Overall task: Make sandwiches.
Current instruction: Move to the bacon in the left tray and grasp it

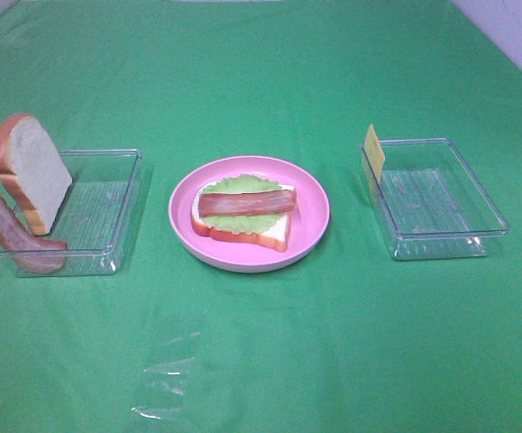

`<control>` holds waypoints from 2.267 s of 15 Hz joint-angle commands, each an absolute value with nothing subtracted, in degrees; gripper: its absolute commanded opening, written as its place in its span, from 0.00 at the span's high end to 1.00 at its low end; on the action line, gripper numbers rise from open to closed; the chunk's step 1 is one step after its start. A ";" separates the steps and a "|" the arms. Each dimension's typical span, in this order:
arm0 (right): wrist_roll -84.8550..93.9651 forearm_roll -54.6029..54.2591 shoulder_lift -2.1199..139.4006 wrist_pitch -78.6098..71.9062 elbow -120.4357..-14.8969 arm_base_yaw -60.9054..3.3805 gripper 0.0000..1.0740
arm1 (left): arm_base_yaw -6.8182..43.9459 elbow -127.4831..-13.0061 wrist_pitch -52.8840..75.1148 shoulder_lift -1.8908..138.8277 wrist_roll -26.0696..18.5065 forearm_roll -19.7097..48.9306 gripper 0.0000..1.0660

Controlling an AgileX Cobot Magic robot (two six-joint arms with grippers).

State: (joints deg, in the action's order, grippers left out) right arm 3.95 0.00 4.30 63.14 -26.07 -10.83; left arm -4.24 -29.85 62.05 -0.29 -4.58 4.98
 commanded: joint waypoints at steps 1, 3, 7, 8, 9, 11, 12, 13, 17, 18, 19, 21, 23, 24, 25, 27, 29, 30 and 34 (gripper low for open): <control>4.47 0.00 -1.95 62.80 -25.95 -5.79 0.19 | -4.07 -29.68 61.76 -1.09 -4.30 5.16 0.08; 4.47 0.00 -2.18 62.91 -26.18 -4.18 0.19 | -4.07 -29.68 61.76 -1.09 -4.30 5.16 0.08; 4.47 -1.03 -2.18 63.08 -26.18 -6.93 0.19 | -4.07 -29.68 61.76 -0.40 -4.35 5.10 0.08; 4.47 -1.09 -2.18 63.08 -26.18 -6.76 0.19 | -4.07 -29.68 61.76 -0.40 -4.35 5.10 0.08; 4.47 -1.09 -2.12 63.08 -26.18 -6.76 0.19 | -4.07 -29.68 61.76 -0.40 -4.35 5.10 0.08; 4.47 -1.09 -2.12 63.08 -26.18 -6.76 0.19 | -4.07 -29.68 61.76 -0.40 -4.35 5.10 0.08; 4.47 -1.09 -2.12 63.08 -26.18 -6.76 0.19 | -4.07 -29.68 61.76 -0.40 -4.35 5.10 0.08; 4.47 -1.09 -2.12 63.08 -26.18 -6.76 0.19 | -4.07 -29.68 61.76 -0.40 -4.35 5.10 0.08; 4.47 -1.09 -2.12 63.08 -26.18 -6.76 0.19 | -4.07 -29.68 61.76 -0.40 -4.35 5.10 0.08; 4.47 -1.09 -2.12 63.08 -26.18 -6.76 0.19 | -4.07 -29.68 61.76 -0.40 -4.35 5.10 0.08; 4.47 -1.09 -2.12 63.08 -26.18 -6.76 0.19 | -4.07 -29.68 61.76 -0.40 -4.35 5.10 0.08; 4.47 -1.09 -2.12 63.08 -26.18 -6.76 0.19 | -4.07 -29.68 61.76 -0.40 -4.35 5.10 0.08; 4.47 -1.09 -2.12 63.08 -26.18 -6.76 0.19 | -4.07 -29.68 61.76 -0.40 -4.35 5.10 0.08; 4.47 -1.09 -2.12 63.08 -26.18 -6.76 0.19 | -4.07 -29.68 61.76 -0.40 -4.35 5.10 0.08; 4.47 -1.09 -2.12 63.08 -26.18 -6.76 0.19 | -4.07 -29.68 61.76 -0.40 -4.35 5.10 0.08; 4.47 -1.09 -2.12 63.08 -26.18 -6.76 0.19 | -4.07 -29.68 61.76 -0.40 -4.35 5.10 0.08; 4.47 -1.09 -2.12 63.08 -26.18 -6.76 0.19 | -4.07 -29.68 61.76 -0.40 -4.35 5.10 0.08; 4.47 -1.09 -2.12 63.08 -26.18 -6.76 0.19 | -4.07 -29.68 61.76 -0.40 -4.35 5.10 0.08; 4.47 -1.09 -2.12 63.08 -26.18 -6.76 0.19 | -4.07 -29.68 61.59 0.17 -3.55 2.64 0.08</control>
State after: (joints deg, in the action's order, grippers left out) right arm 3.95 -0.86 -0.11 63.20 -26.07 -6.70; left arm -4.24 -29.85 61.94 0.00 -4.07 3.27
